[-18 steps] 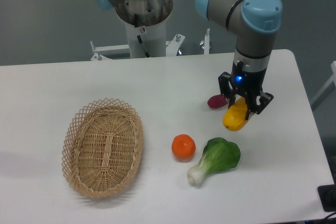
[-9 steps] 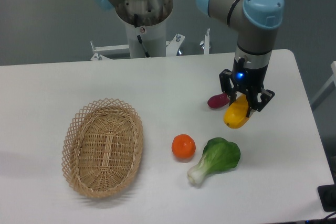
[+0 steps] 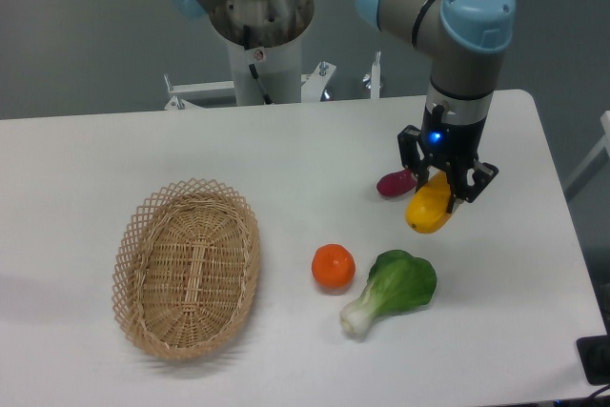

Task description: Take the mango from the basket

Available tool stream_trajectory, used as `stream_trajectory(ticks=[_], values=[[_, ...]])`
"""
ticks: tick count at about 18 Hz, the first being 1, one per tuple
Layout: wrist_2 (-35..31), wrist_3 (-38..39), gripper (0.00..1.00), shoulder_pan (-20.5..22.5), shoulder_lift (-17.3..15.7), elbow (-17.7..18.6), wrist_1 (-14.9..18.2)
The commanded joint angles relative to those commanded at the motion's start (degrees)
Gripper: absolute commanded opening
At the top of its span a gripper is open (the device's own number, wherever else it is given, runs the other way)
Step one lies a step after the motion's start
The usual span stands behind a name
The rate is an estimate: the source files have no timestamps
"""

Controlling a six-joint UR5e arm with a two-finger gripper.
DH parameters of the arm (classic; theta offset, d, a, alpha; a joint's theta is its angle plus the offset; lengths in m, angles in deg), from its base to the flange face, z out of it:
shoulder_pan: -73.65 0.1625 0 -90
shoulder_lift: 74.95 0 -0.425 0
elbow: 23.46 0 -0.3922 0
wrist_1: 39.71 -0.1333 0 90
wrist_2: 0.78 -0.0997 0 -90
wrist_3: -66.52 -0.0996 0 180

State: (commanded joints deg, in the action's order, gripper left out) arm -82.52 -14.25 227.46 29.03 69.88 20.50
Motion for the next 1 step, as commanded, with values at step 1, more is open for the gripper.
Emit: stream_trajectory(ticks=[1], values=[[0.0, 0.0, 0.45, 0.0, 0.0, 0.0, 0.0]])
